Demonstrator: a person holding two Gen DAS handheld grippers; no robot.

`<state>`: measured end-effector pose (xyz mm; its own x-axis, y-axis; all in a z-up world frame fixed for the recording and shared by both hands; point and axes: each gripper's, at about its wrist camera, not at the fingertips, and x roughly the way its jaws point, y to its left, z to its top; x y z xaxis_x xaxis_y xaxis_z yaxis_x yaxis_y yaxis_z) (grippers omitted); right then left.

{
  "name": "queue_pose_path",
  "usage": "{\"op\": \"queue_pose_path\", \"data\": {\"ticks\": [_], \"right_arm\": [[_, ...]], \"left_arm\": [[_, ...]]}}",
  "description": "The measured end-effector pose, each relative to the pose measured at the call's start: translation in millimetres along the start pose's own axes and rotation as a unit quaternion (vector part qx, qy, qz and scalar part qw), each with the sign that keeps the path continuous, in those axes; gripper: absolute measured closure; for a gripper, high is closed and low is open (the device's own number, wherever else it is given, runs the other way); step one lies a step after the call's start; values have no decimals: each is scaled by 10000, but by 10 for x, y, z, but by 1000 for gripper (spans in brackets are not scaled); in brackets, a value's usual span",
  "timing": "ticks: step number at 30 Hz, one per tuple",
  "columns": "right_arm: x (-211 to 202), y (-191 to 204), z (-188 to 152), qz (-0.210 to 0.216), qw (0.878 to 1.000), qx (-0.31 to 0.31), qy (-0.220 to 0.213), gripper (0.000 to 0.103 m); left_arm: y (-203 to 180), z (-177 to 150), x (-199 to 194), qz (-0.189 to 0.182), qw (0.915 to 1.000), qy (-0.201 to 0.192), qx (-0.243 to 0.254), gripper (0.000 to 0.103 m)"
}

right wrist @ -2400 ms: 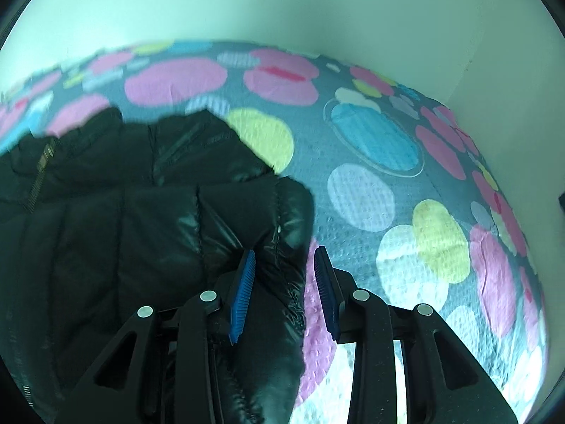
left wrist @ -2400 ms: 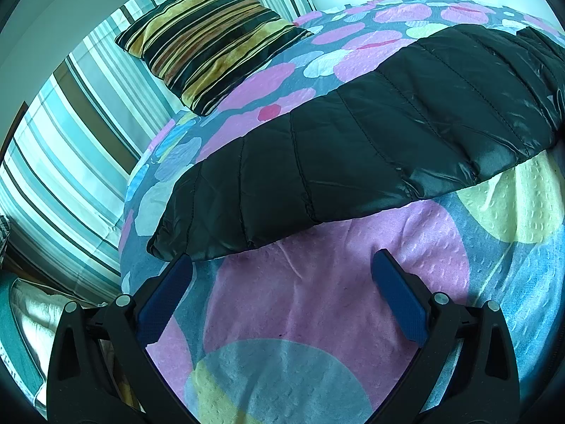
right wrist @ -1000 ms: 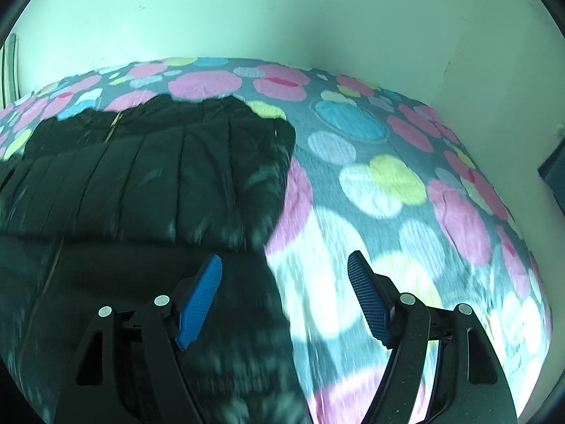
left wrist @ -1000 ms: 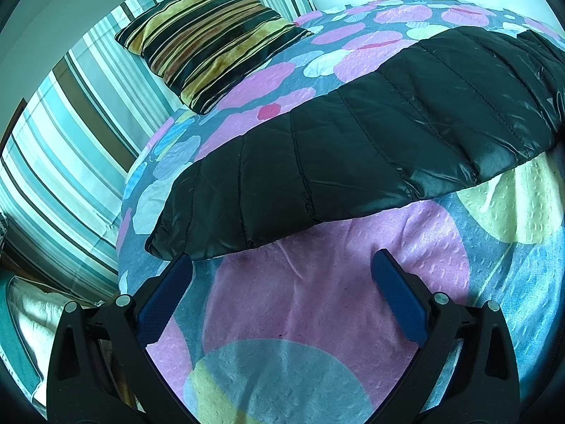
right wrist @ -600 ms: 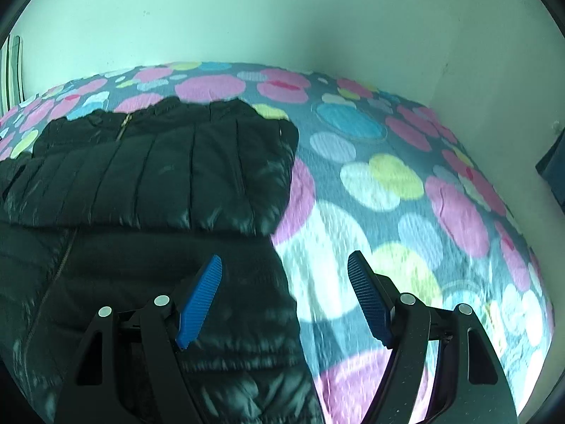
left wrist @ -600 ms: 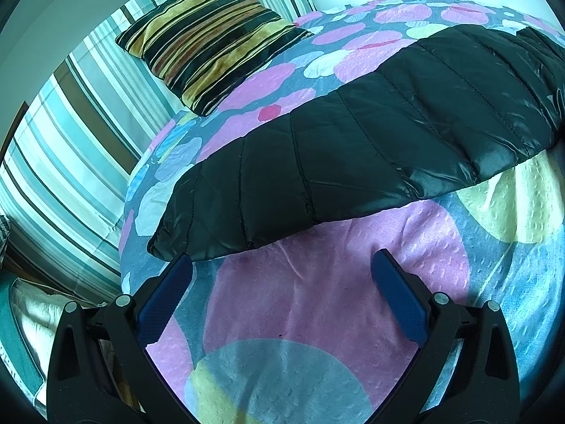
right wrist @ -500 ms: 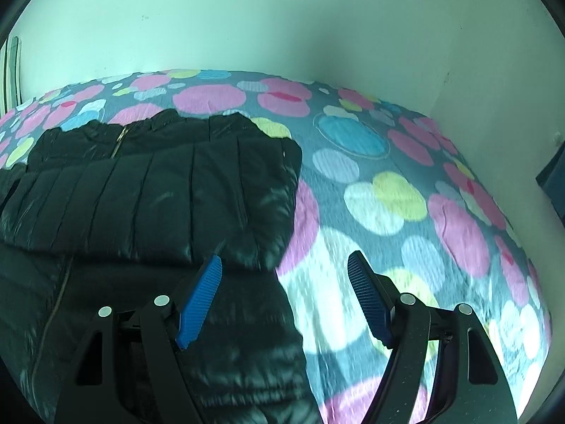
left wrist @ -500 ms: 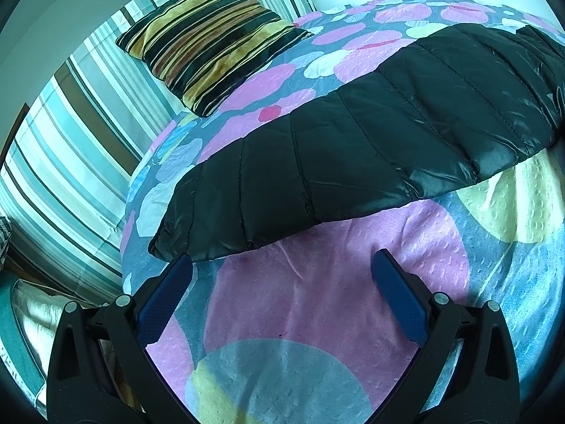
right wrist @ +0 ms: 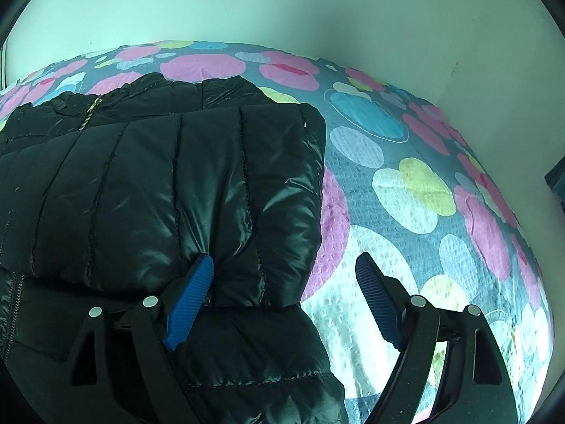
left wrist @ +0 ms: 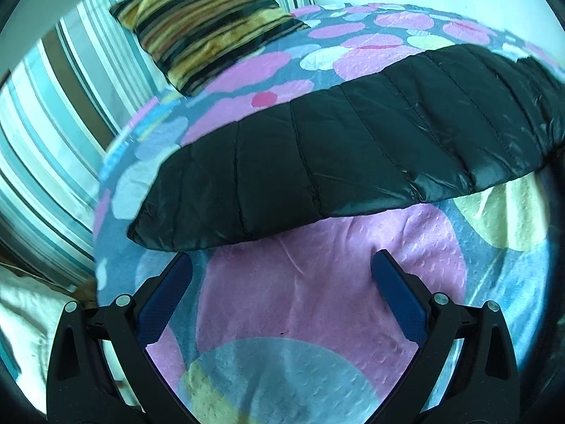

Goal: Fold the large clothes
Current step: 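Reach the left gripper to the other sleeve cuff and grasp it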

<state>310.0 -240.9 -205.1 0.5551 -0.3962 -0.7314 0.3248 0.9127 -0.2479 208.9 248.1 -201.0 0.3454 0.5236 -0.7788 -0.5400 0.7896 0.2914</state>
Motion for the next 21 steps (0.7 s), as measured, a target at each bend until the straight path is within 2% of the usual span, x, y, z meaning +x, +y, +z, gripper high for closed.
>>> {"op": "queue_pose_path", "data": {"ticks": [3,7,10,11,13,14,16,21], "right_arm": [[-9,4,-5,-22,10000,-1,-36,21],[-1,6,-13,-45,10000,-21,-57,21],[-9,21,-17,-80,9999,-39,-83,21],[-10,23,-16,-86,9999,-43,-87,21],[-18,27,-18,-93,9999,-41,-100,21],[-18,27,-20,-96,9999,-39,-103,21],[-19,29,-20,-104,9999,-44,-103,21],[-32,41,-22,-166,9997,-78,-132,21]], "left_arm": [[263,10,-93,-322,9988,-37,-375,2],[780,65,-85,-972,9885,-48,-1156,2],[1173,83,142,-1475,9721,261,-1805,2],[1329,71,251,-1695,9623,366,-2097,2],[1508,44,405,-1939,9496,497,-2414,2],[1615,33,505,-2136,9395,553,-2620,2],[1718,23,594,-2473,9242,547,-2860,2],[1771,143,694,-2849,9036,452,-3167,4]]}}
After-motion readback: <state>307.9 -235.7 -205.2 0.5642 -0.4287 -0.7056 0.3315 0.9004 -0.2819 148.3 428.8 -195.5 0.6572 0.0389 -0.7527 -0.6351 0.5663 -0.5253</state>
